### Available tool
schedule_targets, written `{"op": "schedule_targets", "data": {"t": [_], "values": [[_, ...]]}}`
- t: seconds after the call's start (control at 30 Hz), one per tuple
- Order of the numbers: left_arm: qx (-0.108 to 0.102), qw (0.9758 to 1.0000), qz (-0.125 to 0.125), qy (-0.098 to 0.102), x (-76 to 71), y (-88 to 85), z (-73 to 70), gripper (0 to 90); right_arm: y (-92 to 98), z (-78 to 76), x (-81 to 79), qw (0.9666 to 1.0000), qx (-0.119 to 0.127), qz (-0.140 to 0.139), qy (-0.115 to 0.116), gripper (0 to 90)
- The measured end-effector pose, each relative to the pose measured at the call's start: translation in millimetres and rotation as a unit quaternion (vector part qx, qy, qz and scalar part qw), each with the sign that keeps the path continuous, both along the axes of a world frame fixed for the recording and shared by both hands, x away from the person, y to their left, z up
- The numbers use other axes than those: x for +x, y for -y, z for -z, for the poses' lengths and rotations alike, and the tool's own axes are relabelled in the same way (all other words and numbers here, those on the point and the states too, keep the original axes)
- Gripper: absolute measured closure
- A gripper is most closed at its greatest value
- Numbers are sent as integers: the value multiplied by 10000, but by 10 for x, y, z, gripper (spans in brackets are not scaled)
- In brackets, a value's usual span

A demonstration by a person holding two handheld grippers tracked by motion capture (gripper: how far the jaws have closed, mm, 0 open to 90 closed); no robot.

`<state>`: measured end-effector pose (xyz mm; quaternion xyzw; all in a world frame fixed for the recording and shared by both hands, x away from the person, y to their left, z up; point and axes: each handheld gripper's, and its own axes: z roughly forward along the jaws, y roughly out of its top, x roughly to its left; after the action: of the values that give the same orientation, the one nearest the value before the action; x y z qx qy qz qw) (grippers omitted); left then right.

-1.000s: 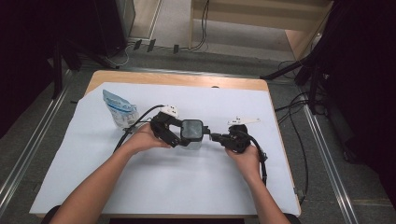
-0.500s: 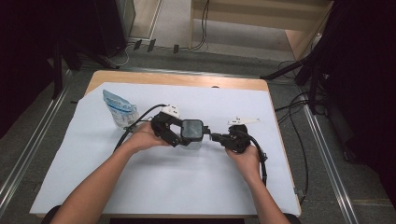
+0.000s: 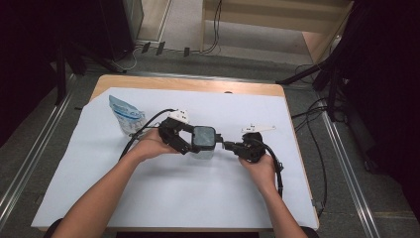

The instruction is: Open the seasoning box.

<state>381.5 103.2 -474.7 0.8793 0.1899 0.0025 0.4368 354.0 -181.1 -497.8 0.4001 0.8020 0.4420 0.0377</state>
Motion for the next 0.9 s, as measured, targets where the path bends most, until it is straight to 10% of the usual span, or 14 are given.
{"op": "schedule_targets", "data": {"t": [0.7, 0.9], "values": [[110, 9999, 27, 58, -33, -57, -186, 185, 4, -9, 1, 10000, 14, -31, -12, 900], [-135, 9999, 72, -24, -39, -137, -278, 373, -5, -8, 1, 10000, 11, -58, -27, 900]]}}
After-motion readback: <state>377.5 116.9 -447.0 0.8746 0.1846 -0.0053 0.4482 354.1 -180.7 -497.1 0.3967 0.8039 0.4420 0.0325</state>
